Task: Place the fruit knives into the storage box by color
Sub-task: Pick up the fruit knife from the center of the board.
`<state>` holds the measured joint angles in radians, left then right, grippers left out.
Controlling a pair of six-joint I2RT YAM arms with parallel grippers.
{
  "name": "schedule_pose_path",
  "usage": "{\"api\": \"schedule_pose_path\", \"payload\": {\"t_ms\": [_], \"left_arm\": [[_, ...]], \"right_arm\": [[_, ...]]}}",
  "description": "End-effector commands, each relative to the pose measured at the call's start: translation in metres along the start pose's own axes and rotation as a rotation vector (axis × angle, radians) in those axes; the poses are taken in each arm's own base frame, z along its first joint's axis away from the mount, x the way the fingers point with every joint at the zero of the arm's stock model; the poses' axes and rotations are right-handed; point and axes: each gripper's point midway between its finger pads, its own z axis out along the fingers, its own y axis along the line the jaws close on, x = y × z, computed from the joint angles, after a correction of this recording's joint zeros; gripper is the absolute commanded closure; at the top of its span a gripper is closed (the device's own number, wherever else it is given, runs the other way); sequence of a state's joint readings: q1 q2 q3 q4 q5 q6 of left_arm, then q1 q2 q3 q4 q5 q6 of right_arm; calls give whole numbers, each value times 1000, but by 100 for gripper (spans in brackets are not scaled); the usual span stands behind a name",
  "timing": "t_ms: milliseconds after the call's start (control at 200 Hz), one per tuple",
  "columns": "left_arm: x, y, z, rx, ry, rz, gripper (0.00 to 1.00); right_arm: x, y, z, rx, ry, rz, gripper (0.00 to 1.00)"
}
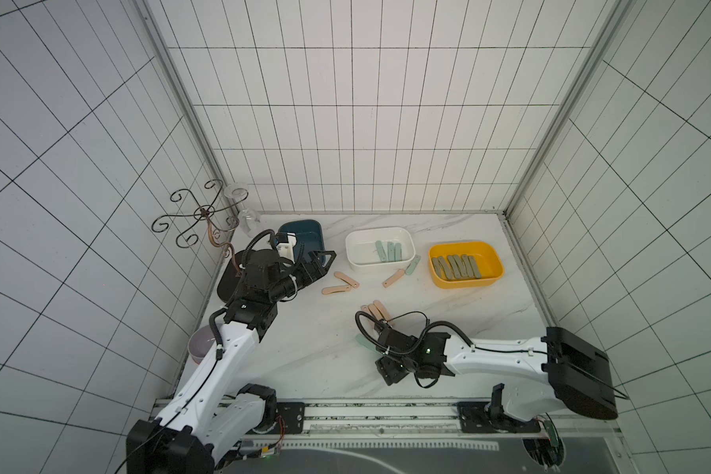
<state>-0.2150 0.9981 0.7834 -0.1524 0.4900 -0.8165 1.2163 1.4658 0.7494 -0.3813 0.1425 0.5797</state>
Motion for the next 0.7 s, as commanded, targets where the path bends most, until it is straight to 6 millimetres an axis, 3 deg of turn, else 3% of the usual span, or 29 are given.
{"api": "schedule_pose_path", "payload": {"t_ms": [0, 255, 530, 700], "left_arm": [[-4, -5, 1, 19, -13, 5, 3], [-4, -6, 1, 22, -13, 7, 3], [-6, -7, 2, 23, -17, 7, 3], [-5, -7, 3, 23, -17, 6, 3]], "right_arm": [[19, -19, 14, 79, 34, 5, 23], [25, -36, 24, 156, 38, 4, 28], [21, -67, 14, 169, 4, 77, 43], [17, -70, 14, 144, -6, 88, 44]]}}
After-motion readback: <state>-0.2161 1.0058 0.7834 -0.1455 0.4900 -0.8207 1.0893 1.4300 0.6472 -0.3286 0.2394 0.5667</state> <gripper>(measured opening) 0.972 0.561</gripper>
